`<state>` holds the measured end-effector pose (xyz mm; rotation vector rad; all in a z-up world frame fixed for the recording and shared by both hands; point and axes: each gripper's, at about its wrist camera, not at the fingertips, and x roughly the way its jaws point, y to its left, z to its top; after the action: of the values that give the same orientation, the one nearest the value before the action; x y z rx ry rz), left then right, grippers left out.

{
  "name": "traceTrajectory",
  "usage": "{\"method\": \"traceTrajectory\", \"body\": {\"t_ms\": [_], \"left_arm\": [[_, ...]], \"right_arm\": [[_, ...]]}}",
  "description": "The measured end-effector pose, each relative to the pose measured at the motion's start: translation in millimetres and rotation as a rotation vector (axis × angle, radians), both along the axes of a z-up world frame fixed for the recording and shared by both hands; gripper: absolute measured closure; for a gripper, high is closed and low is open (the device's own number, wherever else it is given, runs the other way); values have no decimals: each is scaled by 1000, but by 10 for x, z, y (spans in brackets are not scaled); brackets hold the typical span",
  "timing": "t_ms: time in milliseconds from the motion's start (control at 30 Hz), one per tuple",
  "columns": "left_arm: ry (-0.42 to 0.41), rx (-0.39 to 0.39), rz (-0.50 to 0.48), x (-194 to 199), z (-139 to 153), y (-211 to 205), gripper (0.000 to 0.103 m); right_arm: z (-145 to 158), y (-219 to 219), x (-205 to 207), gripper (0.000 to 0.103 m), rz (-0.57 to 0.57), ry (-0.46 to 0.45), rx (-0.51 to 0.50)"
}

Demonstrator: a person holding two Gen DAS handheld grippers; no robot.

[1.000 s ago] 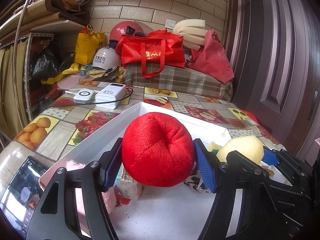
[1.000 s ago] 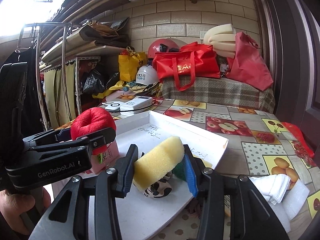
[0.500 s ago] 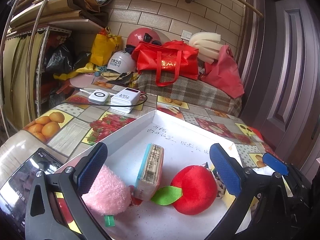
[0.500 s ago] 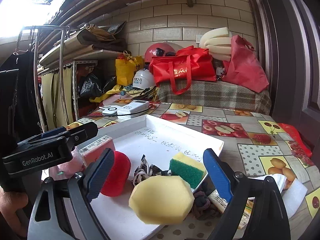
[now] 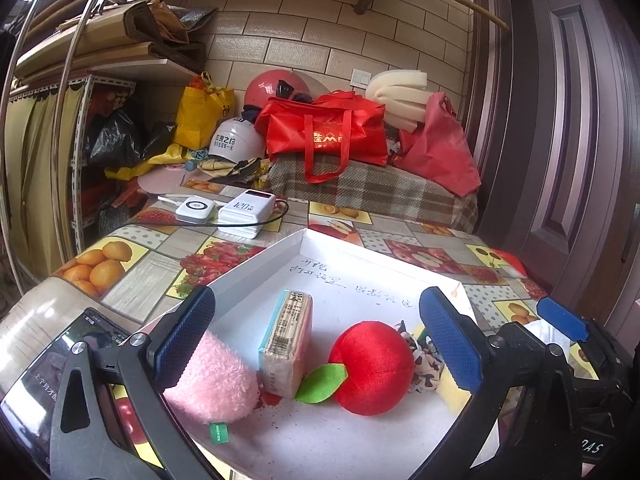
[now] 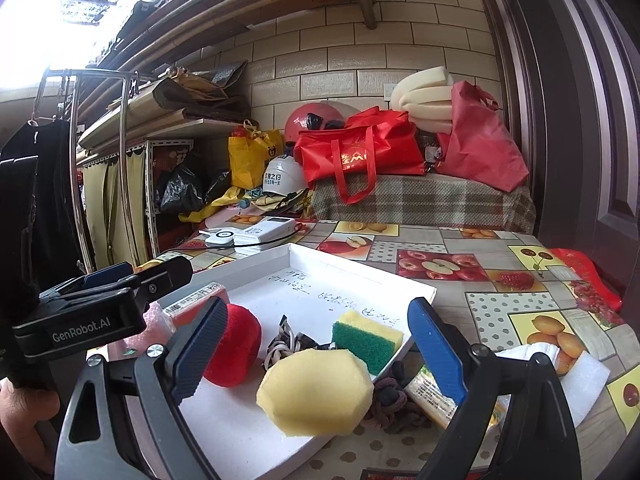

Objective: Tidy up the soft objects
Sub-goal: 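Move the left gripper to the yellow tissue pack while the right moves to the white foam sheet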

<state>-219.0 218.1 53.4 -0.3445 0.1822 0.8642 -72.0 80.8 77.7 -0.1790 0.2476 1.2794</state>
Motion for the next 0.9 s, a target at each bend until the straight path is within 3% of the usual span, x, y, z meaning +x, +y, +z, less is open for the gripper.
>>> {"method": "traceTrajectory", "body": {"t_ms": [100,267,333,533,667,733,900], "left_arm": [[18,3,-41,50,5,-50,0],[-1,-32,-85,53,-8,-113,0],[-20,-32,-109,46,-3,-143,0],[26,4,-159,170,15,-270,0],[45,49,-217,234,34,-395,0],[60,73,-257,289,40,-470,0],[119,76,-394,644,90,-758,0]], "right_arm": [[13,-153,25,11,-31,7,12],[64,-452,124,11,-206,-13,27],[87,-608,216,11,-247,3,32],[77,-1165,683,11,-333,49,43],[19,-1477,1142,11,-405,161,3],[-20,-1619,1343,0,-463,232,12],[-167,-1798,1641,0,-521,415,51]]}}
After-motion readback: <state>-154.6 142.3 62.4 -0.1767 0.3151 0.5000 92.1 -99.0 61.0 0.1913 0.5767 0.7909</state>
